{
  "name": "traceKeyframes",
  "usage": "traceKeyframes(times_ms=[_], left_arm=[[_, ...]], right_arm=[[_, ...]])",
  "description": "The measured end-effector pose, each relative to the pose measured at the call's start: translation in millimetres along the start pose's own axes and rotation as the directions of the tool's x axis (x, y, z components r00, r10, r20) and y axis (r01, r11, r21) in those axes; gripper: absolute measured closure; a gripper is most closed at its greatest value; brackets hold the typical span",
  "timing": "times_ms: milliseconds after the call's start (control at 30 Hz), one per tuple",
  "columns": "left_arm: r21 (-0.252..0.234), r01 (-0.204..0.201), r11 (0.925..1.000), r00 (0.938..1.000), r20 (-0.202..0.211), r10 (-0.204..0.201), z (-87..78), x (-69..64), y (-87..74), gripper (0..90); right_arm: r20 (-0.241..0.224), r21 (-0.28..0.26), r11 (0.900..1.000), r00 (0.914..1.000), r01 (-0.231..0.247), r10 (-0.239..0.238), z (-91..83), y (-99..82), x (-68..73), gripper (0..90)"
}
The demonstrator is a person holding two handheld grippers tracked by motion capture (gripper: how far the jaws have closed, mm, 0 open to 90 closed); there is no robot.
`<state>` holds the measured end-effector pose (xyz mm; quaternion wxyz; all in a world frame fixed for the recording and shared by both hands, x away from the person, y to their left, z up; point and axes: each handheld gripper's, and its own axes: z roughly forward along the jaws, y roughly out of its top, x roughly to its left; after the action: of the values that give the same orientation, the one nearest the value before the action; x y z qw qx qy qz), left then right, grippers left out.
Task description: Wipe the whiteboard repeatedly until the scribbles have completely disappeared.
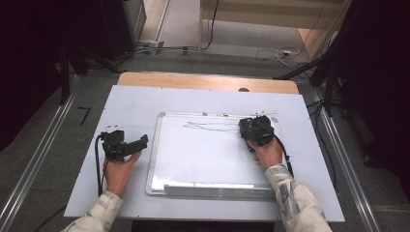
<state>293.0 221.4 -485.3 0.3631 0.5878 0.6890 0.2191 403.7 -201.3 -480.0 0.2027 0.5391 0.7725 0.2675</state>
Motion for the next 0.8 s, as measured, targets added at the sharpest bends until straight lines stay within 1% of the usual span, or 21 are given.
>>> traceKeyframes(times_ms=[67,100,133,167,267,300,333,400,433,467,500,533,633,800], left_arm=[[-0.002,0.003,1.0,1.0,0.003,-0.003,0.5,-0.6,0.2,7.4],[-0.002,0.003,1.0,1.0,0.002,-0.003,0.5,-0.7,0.4,7.4],[-0.003,0.003,1.0,1.0,0.002,-0.003,0.5,-0.8,0.4,7.4],[-0.002,0.002,1.0,1.0,0.003,-0.002,0.3,-0.6,0.6,7.4],[-0.003,0.005,1.0,1.0,0.002,-0.005,-0.1,-0.4,0.6,7.4],[-0.003,0.005,1.0,1.0,0.003,-0.005,-0.1,-0.2,0.5,7.4],[-0.003,0.003,1.0,1.0,0.003,-0.003,0.0,-0.1,0.5,7.4],[0.0,0.001,1.0,1.0,0.005,-0.001,0.3,0.1,0.5,7.4],[-0.001,0.003,1.0,1.0,0.005,-0.003,0.6,-0.2,0.4,7.4],[-0.001,0.003,1.0,1.0,0.005,-0.003,0.6,-0.3,0.4,7.4],[-0.001,0.003,1.0,1.0,0.006,-0.003,0.4,-0.4,0.4,7.3],[-0.001,0.003,1.0,1.0,0.006,-0.003,0.4,-0.4,0.5,7.4],[-0.001,0.004,1.0,1.0,0.008,-0.004,0.4,-0.6,0.5,7.4],[0.001,0.002,1.0,1.0,0.009,-0.002,0.1,0.2,0.4,7.3]], right_arm=[[-0.004,0.009,0.9999,1.0,0.004,-0.004,0.4,1.6,2.4,37.7],[-0.004,0.014,0.9999,1.0,0.008,-0.008,1.1,3.1,6.9,37.7],[-0.004,0.014,0.9999,1.0,0.008,-0.008,1.1,3.1,6.9,37.7],[-0.002,0.012,0.9996,0.9997,0.024,-0.024,2.4,4.5,12.4,37.8],[-0.005,0.018,0.9993,0.9994,0.033,-0.033,4.0,7.4,19.7,37.8],[-0.005,0.018,0.9993,0.9994,0.033,-0.033,4.0,7.4,19.7,37.8],[-0.008,0.022,0.9991,0.9993,0.036,-0.036,4.9,9.0,23.6,37.8],[-0.011,0.022,0.9992,0.9993,0.035,-0.034,5.6,9.9,25.5,37.8],[-0.015,0.019,0.9988,0.9989,0.044,-0.044,6.7,11.0,29.8,37.8],[-0.015,0.019,0.9988,0.9989,0.044,-0.044,6.7,11.0,29.8,37.8],[-0.021,0.019,0.9987,0.9987,0.048,-0.048,7.6,12.0,34.8,37.8],[-0.022,0.018,0.9984,0.9983,0.054,-0.054,8.0,12.4,37.0,37.8],[-0.025,0.015,0.9981,0.998,0.059,-0.059,8.5,12.5,39.9,37.8],[-0.039,0.01,0.9986,0.9979,0.051,-0.051,8.7,12.1,36.8,37.7]])
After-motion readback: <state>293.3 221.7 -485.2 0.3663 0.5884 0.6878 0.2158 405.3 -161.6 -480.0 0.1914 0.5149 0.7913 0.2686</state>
